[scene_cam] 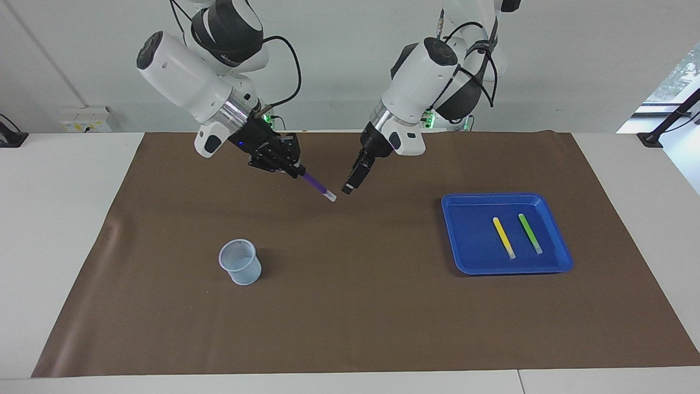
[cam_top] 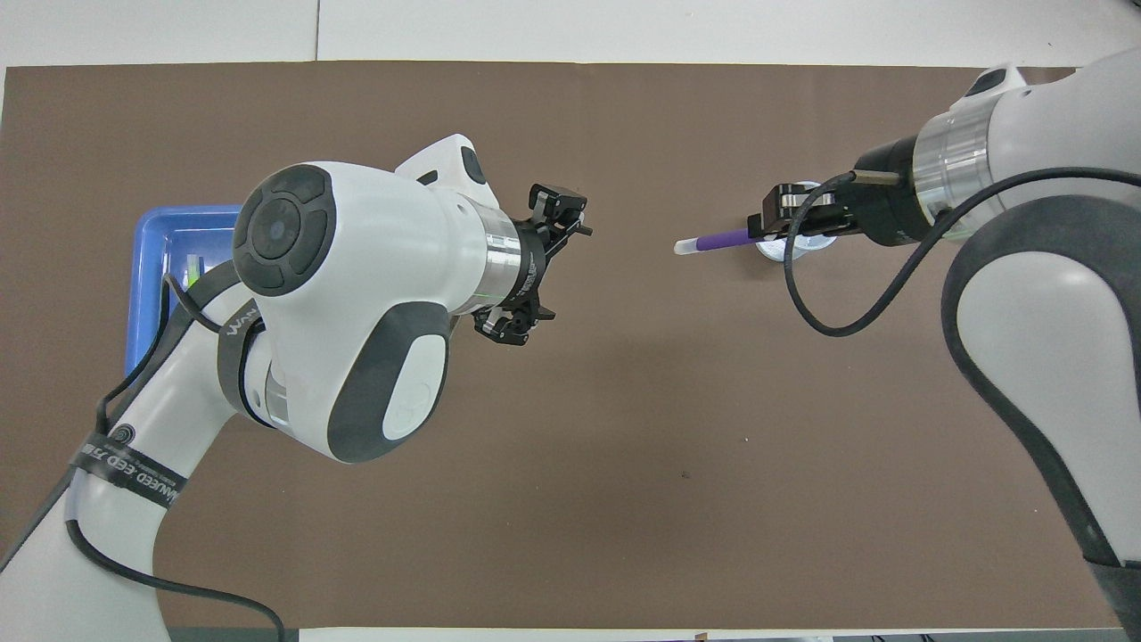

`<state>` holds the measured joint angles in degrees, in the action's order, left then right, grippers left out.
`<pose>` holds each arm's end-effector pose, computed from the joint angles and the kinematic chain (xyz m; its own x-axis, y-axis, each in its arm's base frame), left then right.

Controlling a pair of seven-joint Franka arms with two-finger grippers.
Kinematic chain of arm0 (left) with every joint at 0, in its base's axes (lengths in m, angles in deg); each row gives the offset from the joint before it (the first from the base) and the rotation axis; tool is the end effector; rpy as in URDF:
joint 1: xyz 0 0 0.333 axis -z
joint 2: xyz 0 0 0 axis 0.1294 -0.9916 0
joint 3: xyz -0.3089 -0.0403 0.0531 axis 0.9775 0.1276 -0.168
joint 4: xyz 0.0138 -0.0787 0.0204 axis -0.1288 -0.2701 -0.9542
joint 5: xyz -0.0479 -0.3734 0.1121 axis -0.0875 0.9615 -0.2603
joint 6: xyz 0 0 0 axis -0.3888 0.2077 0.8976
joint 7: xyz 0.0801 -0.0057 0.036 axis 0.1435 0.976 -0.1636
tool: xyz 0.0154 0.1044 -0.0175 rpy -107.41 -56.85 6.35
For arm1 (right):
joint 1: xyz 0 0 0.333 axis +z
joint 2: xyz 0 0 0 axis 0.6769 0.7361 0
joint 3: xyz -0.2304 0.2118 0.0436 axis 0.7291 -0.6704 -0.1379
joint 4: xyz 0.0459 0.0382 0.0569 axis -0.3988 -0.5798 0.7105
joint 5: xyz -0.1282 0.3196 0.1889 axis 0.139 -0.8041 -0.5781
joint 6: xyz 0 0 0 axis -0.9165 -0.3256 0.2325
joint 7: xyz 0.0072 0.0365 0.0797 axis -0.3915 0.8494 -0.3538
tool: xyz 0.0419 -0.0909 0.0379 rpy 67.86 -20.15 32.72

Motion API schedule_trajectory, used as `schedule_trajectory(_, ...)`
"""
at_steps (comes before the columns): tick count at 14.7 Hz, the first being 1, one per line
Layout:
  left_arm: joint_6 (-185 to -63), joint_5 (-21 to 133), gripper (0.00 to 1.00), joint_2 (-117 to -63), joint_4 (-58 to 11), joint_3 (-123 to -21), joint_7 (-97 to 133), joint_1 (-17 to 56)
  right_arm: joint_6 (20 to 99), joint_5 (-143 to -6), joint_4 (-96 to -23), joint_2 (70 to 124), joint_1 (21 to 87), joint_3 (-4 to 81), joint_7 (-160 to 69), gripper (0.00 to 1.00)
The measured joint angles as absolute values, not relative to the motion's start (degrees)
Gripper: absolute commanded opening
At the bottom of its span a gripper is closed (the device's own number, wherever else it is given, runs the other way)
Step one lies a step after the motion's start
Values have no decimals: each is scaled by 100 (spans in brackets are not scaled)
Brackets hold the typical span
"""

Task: Transfer and insert pens with both arms
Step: 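Insert the purple pen into the white cup with the right gripper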

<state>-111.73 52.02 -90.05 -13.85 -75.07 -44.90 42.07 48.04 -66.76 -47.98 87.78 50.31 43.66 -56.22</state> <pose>0.5180 -0.3782 0.5101 0.6058 0.7404 -0.2912 0.7910 -0.5209 0.3210 0.5942 0.1333 0.5829 0.9939 0.0292 0.1063 0.0688 -0.9176 -0.3915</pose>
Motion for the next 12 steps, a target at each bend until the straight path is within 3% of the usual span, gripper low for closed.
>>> schedule_trajectory(6,-11164,5170,100,-8456,-2631,-7545,-301,3502,4866,-5238,-4276,9342,4768,4374,-4077,0)
schedule_trajectory(12,-11160,4328,100,-8209,-3175,-7581,1972,2246,5372,-4898,-4404,9607,4768,4366,-3656,0)
